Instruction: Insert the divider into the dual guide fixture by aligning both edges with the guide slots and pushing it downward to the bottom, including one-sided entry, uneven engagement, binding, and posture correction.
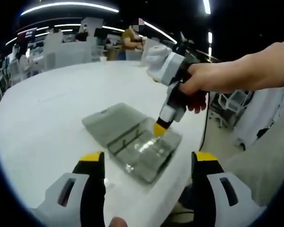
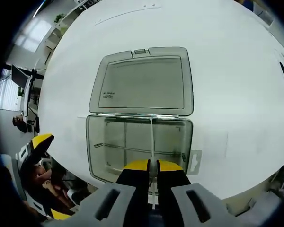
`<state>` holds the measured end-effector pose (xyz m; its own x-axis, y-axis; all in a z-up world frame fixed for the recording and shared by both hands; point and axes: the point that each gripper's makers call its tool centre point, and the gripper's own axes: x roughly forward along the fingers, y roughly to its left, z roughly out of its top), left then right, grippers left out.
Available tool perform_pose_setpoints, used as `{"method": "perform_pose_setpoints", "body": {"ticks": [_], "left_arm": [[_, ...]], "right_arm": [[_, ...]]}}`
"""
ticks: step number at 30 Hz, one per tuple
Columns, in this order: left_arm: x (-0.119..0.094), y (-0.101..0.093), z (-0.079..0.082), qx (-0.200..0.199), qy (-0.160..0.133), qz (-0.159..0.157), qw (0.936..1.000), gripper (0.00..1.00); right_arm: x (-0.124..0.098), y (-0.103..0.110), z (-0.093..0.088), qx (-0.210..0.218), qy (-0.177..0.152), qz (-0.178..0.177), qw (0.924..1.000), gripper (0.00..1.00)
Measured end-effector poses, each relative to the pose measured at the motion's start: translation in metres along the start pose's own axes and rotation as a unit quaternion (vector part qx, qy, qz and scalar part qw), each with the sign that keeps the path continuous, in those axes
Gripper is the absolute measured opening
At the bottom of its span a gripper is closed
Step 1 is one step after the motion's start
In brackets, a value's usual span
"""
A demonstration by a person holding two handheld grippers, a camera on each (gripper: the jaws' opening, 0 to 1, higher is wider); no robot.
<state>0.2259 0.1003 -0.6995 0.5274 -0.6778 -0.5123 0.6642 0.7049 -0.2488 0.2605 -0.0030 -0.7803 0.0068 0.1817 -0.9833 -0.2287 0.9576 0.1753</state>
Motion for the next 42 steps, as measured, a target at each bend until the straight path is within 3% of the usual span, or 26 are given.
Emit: {"method": "perform_pose_setpoints", "body": {"ticks": [42], "left_arm": [[-0.004, 0.0089, 0.0022, -0.005, -0.005, 0.004, 1.0, 0.71]], "right_arm": [[0.0084, 0.0027, -0.0029, 0.022, 0.028, -0.004, 0.9994, 0.0]]}}
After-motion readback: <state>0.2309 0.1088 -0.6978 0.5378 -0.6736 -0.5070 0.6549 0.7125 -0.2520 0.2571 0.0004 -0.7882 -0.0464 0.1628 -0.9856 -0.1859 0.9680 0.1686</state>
